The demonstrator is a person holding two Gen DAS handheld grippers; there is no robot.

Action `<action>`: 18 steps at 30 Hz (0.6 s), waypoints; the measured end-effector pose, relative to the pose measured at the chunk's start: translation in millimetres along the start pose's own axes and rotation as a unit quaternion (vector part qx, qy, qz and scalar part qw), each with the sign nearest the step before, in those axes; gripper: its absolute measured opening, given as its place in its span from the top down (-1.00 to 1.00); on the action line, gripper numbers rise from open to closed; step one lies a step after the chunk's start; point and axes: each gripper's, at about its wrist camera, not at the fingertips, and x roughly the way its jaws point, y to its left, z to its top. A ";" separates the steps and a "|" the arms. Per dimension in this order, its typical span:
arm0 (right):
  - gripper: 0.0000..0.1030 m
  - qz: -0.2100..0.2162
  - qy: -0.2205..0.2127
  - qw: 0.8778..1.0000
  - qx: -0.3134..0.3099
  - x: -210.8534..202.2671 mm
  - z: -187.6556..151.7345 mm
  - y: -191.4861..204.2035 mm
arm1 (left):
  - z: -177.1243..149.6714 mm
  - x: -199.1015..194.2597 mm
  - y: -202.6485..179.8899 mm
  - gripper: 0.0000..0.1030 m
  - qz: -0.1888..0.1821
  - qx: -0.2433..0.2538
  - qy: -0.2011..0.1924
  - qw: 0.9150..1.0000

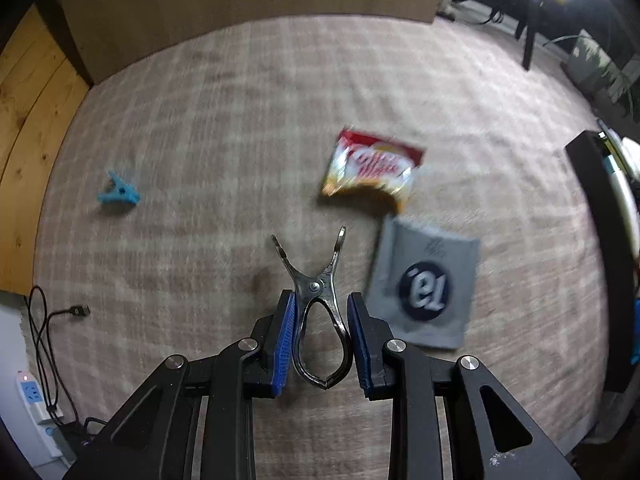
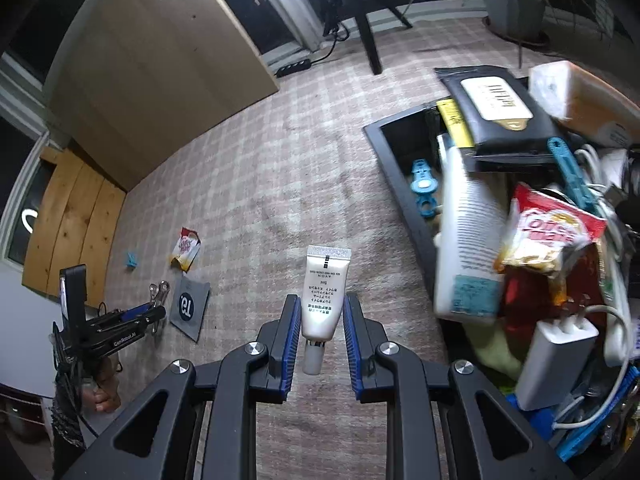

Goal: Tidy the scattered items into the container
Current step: 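Carry metal clip and white tube to the box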

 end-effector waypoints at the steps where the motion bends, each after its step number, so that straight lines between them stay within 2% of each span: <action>1: 0.62 0.000 -0.003 1.000 0.003 -3.5 0.7 -3.0 | 2.0 -3.5 -3.7 0.45 -0.003 0.003 -0.004 1.000; 5: 0.62 -0.004 -0.029 0.999 0.023 -28.2 4.2 -22.5 | 19.7 -20.8 -38.8 0.45 -0.033 0.038 -0.026 0.998; 7: 0.62 -0.009 -0.039 0.999 0.030 -37.8 5.7 -30.9 | 33.0 -25.5 -68.3 0.45 -0.049 0.060 -0.036 0.996; 14: 0.62 -0.028 -0.055 0.996 0.059 -59.6 12.9 -67.1 | 92.0 -25.0 -204.0 0.45 -0.128 0.117 -0.044 0.984; 18: 0.62 -0.038 -0.061 0.995 0.066 -65.6 18.9 -80.9 | 115.1 -20.9 -264.4 0.45 -0.160 0.128 -0.044 0.978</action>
